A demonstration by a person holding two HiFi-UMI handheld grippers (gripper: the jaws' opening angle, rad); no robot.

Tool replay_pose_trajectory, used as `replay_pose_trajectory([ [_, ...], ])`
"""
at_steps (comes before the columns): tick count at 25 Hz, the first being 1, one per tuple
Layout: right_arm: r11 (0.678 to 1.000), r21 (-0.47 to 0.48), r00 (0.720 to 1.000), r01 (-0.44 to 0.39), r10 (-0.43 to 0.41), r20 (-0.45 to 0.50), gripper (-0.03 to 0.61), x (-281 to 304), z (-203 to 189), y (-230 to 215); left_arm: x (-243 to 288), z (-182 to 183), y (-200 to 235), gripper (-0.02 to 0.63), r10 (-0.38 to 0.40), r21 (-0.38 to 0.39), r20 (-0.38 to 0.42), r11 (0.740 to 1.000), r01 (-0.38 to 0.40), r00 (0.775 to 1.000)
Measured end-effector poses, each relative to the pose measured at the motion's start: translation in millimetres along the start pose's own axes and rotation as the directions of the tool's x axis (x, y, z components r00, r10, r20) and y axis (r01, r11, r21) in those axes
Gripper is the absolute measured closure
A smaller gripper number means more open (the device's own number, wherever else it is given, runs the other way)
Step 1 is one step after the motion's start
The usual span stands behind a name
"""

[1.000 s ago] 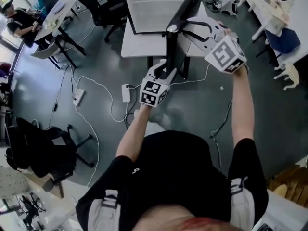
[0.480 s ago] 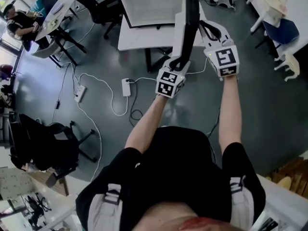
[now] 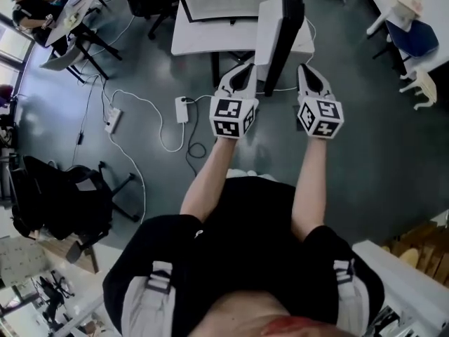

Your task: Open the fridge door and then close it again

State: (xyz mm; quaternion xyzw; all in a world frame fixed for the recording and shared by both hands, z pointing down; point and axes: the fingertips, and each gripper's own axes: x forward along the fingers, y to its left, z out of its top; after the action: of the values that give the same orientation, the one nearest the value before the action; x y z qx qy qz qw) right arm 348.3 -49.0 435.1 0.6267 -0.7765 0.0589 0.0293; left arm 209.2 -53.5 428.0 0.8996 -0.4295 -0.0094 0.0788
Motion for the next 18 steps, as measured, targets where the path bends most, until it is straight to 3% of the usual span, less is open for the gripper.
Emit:
replay_pose_trajectory([
  [6, 0.999, 0.040, 1.000, -0.008, 0.009, -0.025, 0.584, -6.9, -16.8, 3.7, -10.1, -12.8, -1.8, 0.616, 0.006, 0.015, -0.029, 1.000, -0.006, 1.000],
  [18, 0.996, -0.040, 0.997, -0.074, 0.074, -0.003, 0.584, -9.4, -0.4, 11.4, -2.6, -30.9, -15.9, 0.617, 0.016, 0.067, -0.084, 0.998, -0.011, 0.996],
])
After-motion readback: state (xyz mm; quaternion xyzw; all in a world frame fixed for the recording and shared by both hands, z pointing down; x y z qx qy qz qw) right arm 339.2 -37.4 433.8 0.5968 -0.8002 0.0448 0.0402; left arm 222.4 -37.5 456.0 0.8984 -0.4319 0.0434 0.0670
